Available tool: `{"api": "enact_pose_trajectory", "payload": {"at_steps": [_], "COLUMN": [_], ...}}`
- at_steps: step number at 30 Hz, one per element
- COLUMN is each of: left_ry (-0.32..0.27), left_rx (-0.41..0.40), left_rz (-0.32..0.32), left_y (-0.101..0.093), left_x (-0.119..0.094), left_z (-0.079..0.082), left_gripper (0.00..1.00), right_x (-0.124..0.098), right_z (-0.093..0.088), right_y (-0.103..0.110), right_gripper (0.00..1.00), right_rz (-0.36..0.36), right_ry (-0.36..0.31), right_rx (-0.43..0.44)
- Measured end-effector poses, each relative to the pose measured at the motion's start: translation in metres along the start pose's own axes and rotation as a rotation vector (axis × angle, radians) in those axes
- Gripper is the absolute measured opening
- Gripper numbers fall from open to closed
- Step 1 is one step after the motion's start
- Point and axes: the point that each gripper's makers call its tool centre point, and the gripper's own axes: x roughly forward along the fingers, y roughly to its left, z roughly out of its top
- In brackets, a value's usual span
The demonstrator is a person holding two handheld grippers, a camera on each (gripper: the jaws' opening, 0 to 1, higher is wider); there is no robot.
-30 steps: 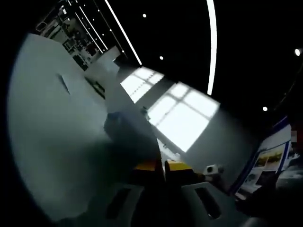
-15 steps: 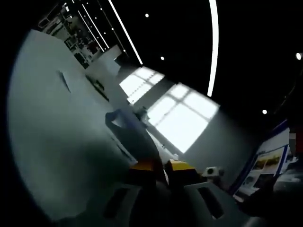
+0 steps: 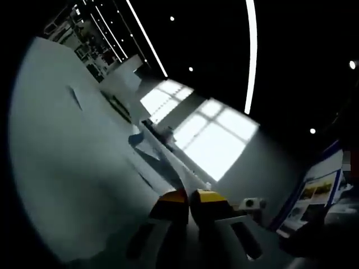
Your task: Organize the stack of printing papers by aligning and flattening the scattered papers on the table
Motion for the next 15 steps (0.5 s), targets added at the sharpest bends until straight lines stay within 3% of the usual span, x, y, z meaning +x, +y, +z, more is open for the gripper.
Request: {"api": "enact_pose_trajectory", "payload": {"at_steps": [9,15], "left_ry": [-0.005,-0.02], "left_rx": [0.011,0.019], "left_rz": [-0.003,-0.013], "left_y": [-0.0008,-0.0007], "left_x": [-0.0004,-0.0019], "left_z": [0.0011,0.0051], "left_gripper": [0.07,0.06], "right_x": [0.0004,0.0002], "right_z": [-0.0011,-0.0032], "right_y": [0.0019,0.0003], "right_gripper": [0.0,0.05], "right_rz": [0.004,0.001], "right_ry": [0.008,0.019], "right_rx": [-0.035,-0.111]}}
